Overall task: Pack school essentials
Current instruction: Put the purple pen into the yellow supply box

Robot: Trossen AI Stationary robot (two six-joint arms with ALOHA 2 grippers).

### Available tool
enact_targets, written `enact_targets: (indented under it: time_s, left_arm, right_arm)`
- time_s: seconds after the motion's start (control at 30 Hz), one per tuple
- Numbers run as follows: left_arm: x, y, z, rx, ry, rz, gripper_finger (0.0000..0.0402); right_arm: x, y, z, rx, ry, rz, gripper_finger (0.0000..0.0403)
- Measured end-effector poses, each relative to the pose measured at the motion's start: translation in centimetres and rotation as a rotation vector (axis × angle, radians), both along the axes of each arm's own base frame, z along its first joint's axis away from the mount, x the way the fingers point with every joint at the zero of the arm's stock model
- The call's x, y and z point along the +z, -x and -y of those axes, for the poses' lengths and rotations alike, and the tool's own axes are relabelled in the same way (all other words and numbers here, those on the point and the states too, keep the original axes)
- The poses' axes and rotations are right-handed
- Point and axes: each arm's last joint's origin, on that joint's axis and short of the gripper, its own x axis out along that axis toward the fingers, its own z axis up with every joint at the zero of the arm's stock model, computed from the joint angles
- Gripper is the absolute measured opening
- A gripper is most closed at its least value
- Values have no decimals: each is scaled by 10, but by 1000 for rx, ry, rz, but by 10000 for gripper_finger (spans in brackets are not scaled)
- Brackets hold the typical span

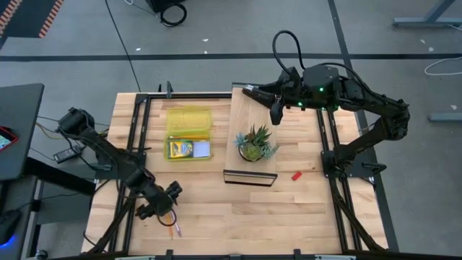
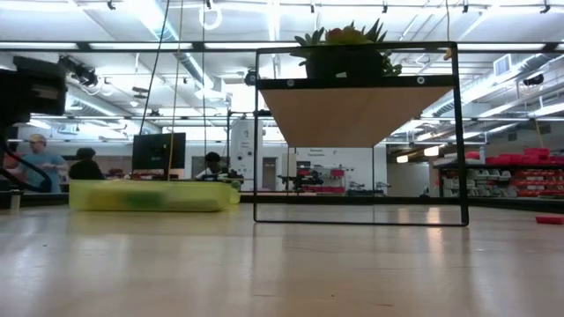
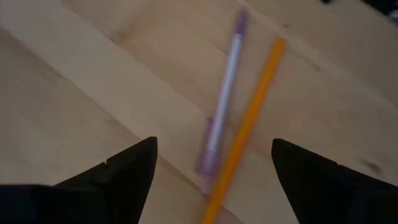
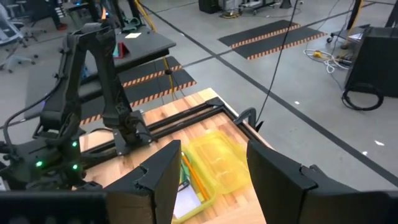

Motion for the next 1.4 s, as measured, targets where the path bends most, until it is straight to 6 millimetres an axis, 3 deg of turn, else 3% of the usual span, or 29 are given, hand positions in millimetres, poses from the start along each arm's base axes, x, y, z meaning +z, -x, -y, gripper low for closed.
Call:
enact_targets:
  time_s: [0.27,0.47,0.77,1.4]
  left_arm:
    - [-6,-11,7,-17,79,172,270]
    - [-18,-13,14,-143,104,142,227]
    - [-36,-23,22,-192,87,161,174]
    - [-56,-30,23,-326,88,127,109]
  right_arm:
    - [0,0,0,10,32,-14,190]
    - [0,0,0,11,35,-15,190]
    - [0,0,0,14,44,-19,190]
    - [0,0,0,15,48,-20,190]
